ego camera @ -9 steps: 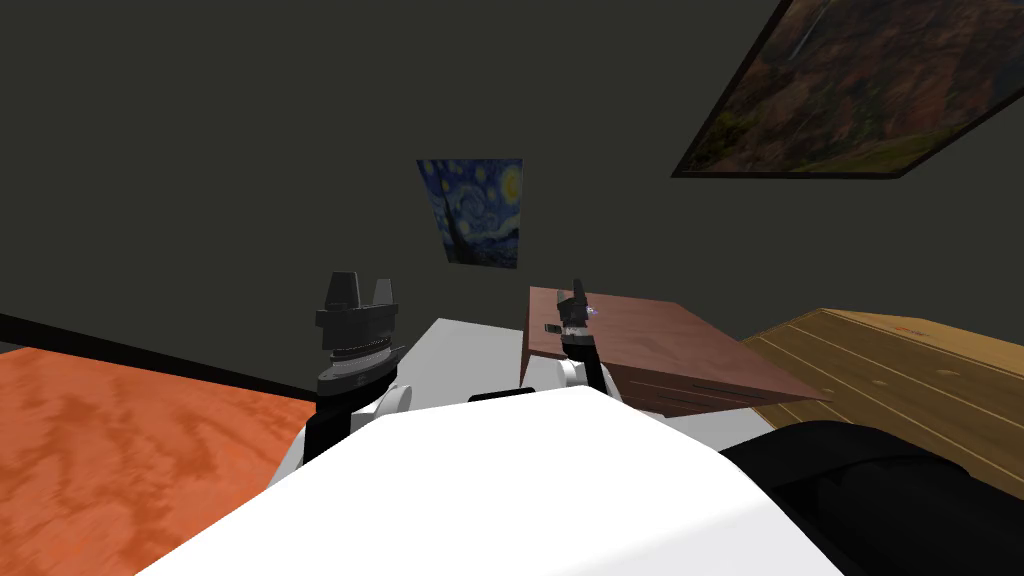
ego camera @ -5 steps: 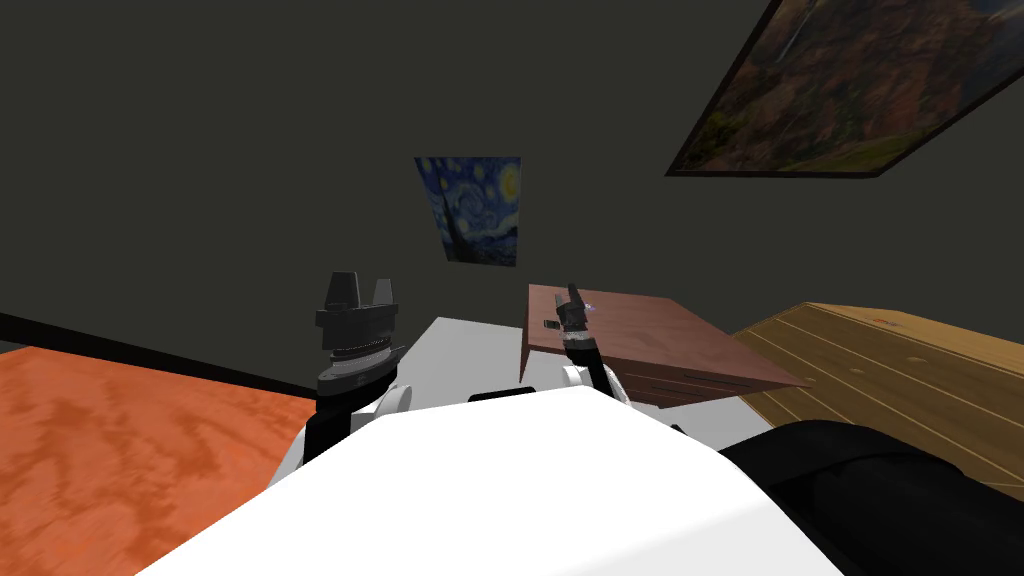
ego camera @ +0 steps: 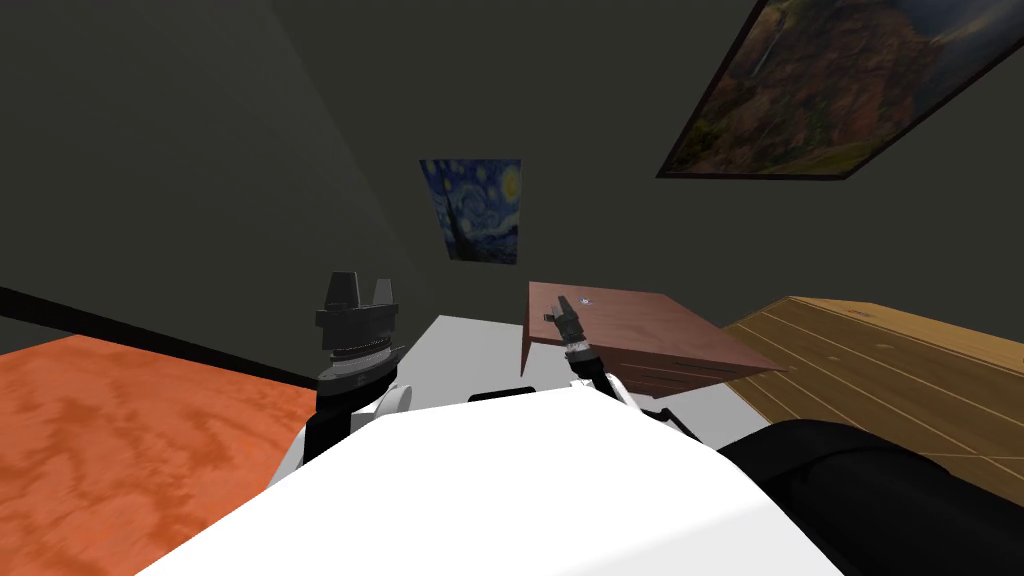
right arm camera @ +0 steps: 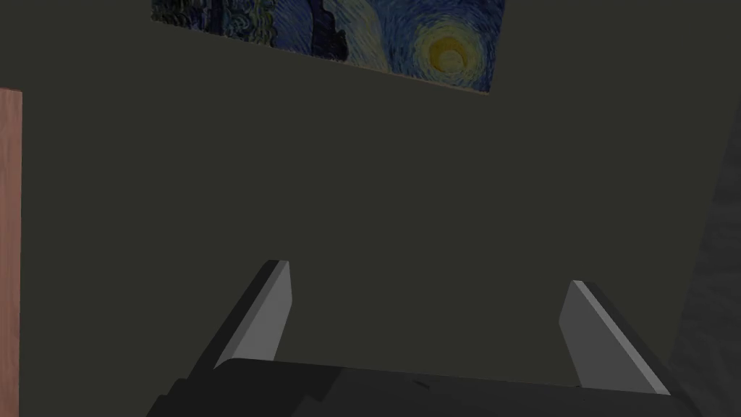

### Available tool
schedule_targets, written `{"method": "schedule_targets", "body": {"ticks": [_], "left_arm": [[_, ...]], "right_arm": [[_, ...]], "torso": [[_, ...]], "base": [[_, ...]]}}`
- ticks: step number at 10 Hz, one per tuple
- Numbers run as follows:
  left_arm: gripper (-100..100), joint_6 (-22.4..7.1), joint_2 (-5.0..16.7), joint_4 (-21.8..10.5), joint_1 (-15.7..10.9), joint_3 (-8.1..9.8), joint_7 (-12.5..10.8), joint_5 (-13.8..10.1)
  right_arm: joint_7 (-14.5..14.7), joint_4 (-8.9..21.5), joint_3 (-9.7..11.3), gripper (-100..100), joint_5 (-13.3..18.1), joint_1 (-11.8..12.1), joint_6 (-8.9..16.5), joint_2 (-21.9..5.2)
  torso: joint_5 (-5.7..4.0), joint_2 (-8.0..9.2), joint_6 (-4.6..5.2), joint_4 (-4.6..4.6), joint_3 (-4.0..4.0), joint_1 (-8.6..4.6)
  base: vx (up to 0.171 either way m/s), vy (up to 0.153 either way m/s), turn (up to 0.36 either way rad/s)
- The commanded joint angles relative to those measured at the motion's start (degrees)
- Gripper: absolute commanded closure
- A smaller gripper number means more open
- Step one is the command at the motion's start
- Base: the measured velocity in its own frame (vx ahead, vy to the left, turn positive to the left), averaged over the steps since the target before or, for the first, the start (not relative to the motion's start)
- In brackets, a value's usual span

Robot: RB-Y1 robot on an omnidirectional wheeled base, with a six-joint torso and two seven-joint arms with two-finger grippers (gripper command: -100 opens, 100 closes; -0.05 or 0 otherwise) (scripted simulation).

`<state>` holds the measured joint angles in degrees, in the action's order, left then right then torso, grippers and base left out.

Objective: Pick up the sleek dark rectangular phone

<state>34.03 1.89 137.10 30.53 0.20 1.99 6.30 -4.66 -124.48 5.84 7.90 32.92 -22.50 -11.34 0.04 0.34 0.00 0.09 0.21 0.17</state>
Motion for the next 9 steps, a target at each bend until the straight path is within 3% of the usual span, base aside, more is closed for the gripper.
{"method": "schedule_targets", "body": {"ticks": [1,3,4,6,7,9], "left_arm": [[0,0.0,0.0,0.0,0.0,0.0,0.0,0.0],[0,0.0,0.0,0.0,0.0,0.0,0.0,0.0],[0,0.0,0.0,0.0,0.0,0.0,0.0,0.0],[0,0.0,0.0,0.0,0.0,0.0,0.0,0.0],[0,0.0,0.0,0.0,0.0,0.0,0.0,0.0],[0,0.0,0.0,0.0,0.0,0.0,0.0,0.0]], "right_arm": [[0.1,1.0,0.1,-100,0.6,1.7,-0.1,-2.7],[1.3,3.3,0.8,-100,2.3,5.1,-0.3,-6.3],[1.3,3.3,0.8,-100,2.3,5.1,-0.3,-6.3],[3.3,6.4,1.3,-100,4.1,8.3,-0.6,-9.8],[3.3,6.4,1.3,-100,4.1,8.7,-0.6,-9.8],[6.0,10.3,1.6,-100,6.1,12.0,-0.9,-13.2]], "torso": [[0.0,0.0,0.0,0.0,0.0,0.0],[0.01,-0.04,0.0,-0.02,-0.03,0.05],[0.02,-0.02,-0.01,-0.01,-0.02,0.13],[0.0,-0.21,-0.01,-0.05,-0.12,0.0],[0.01,-0.25,-0.01,-0.06,-0.15,0.05],[0.0,-0.29,-0.01,-0.07,-0.17,0.01]], "base": [[-0.058,0.038,0.018],[-0.075,0.075,0.055],[-0.045,0.053,0.02],[-0.019,0.058,0.102],[-0.015,0.047,0.043],[0.002,0.058,0.16]]}}
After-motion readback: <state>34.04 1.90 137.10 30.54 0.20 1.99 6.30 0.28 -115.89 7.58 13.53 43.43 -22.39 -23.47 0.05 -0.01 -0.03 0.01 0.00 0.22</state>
